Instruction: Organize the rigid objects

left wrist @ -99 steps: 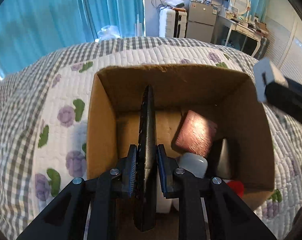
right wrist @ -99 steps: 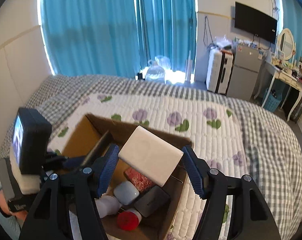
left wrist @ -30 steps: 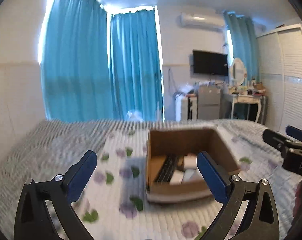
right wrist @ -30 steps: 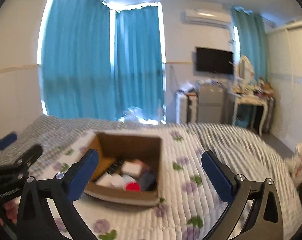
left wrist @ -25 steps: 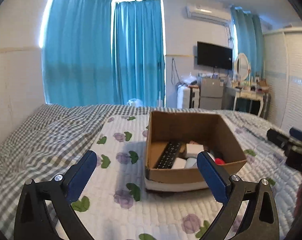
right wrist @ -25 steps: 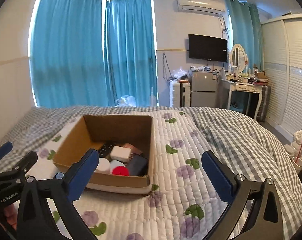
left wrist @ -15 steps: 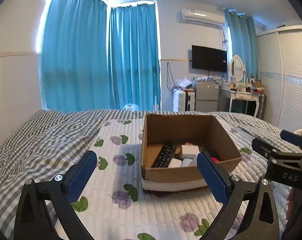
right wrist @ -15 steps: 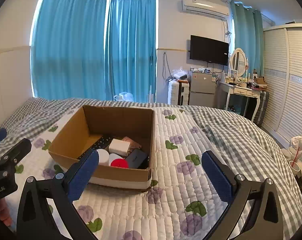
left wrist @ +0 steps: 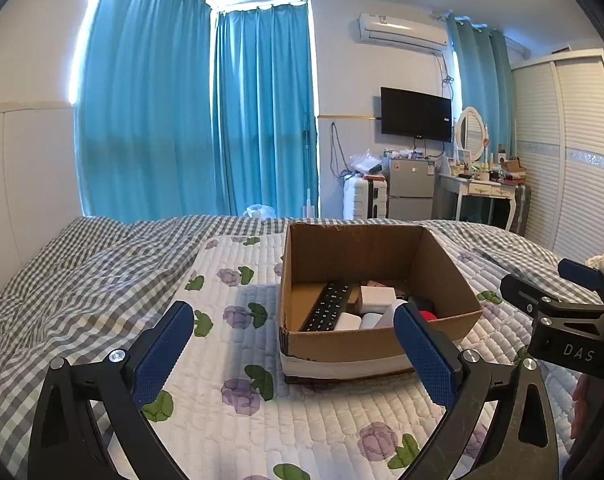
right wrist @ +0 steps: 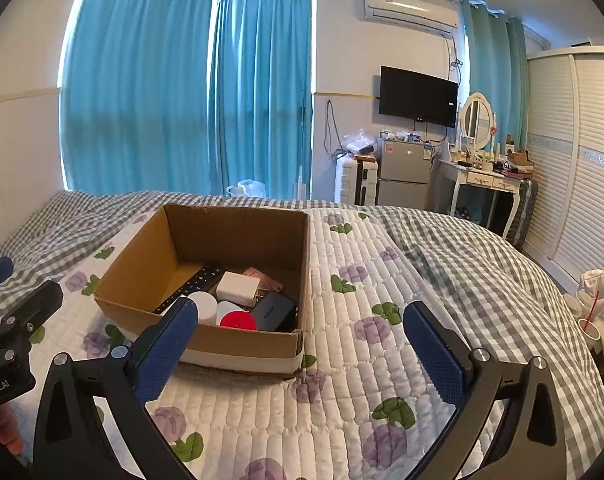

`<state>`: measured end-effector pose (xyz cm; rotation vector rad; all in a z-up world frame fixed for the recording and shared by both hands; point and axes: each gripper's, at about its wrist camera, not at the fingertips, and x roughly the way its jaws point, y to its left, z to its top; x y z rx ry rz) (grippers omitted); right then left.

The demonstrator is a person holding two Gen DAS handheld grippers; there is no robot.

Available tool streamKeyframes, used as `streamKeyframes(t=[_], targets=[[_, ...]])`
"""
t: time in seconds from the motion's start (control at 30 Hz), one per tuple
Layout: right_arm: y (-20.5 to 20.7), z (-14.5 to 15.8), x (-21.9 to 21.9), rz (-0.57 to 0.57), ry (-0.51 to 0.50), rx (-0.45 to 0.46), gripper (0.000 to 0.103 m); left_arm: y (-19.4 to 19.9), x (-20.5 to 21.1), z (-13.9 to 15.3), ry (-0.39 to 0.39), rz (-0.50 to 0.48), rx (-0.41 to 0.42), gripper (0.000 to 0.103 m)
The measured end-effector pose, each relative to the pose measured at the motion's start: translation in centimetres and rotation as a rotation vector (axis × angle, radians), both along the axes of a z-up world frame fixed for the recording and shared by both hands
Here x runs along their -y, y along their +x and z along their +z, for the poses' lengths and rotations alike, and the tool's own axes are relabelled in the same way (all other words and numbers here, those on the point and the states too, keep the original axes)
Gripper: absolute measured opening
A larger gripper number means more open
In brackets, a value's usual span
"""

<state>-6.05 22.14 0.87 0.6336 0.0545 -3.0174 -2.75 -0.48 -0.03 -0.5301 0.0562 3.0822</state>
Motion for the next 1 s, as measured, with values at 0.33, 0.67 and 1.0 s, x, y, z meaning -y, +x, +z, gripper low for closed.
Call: streamKeyframes(t=[0.33, 0.67, 1.0], targets=[[-0.02, 0.13, -0.16, -0.005, -0.005, 0.000, 0.103, -0.07, 0.17, -0.20, -0.003, 0.002, 0.008, 0.102], [0.02, 0.10, -0.17, -0.009, -0.005, 0.001, 0.103, -0.06, 0.32, -0.17, -0.006, 0.003, 0.010, 0.102], [0.00, -0.07, -0.15, -0.012, -0.002, 0.009, 0.103, 0.03, 0.39, -0.01, -0.006, 0.004, 0.009, 0.102]])
